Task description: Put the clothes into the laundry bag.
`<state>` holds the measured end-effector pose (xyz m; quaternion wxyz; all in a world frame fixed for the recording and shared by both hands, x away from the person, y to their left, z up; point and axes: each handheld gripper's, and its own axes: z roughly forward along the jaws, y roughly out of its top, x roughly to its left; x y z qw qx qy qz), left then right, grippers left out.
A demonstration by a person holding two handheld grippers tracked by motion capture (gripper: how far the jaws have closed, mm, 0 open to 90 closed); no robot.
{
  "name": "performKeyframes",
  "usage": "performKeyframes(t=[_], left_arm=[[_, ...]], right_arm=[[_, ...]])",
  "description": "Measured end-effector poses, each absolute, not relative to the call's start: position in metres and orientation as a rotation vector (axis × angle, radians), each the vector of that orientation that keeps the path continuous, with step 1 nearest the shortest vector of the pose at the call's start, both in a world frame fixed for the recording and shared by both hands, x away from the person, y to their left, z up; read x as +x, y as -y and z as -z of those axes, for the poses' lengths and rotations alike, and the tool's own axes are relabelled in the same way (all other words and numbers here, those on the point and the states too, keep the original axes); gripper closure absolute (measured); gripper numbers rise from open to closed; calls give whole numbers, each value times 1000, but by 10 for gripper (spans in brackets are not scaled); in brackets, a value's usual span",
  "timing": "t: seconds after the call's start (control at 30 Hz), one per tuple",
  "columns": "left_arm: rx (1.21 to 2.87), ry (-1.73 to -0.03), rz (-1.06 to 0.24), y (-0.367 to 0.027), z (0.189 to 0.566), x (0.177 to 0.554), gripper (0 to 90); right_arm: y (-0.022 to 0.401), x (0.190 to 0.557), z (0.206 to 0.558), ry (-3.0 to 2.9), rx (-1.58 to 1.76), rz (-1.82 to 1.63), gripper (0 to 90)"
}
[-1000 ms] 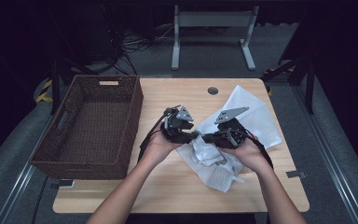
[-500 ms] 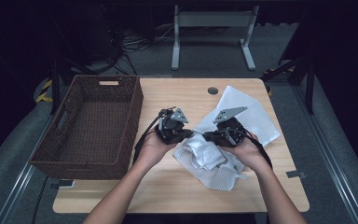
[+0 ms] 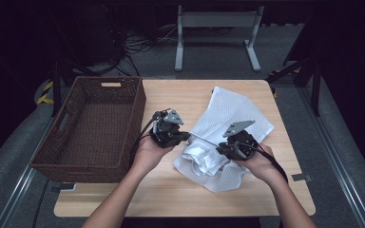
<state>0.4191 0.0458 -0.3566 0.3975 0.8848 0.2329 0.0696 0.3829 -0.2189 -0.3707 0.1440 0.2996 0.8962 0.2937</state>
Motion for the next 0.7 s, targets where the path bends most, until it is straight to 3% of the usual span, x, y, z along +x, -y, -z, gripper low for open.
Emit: performKeyframes(t=[0.27, 0.7], left_arm=[[2229, -566, -117, -46, 360, 412, 894], [2210, -496, -7, -32, 356, 401, 893]], right_arm=[[247, 390, 374, -2534, 925, -870, 860], [234, 447, 363, -2404, 855, -921, 840]])
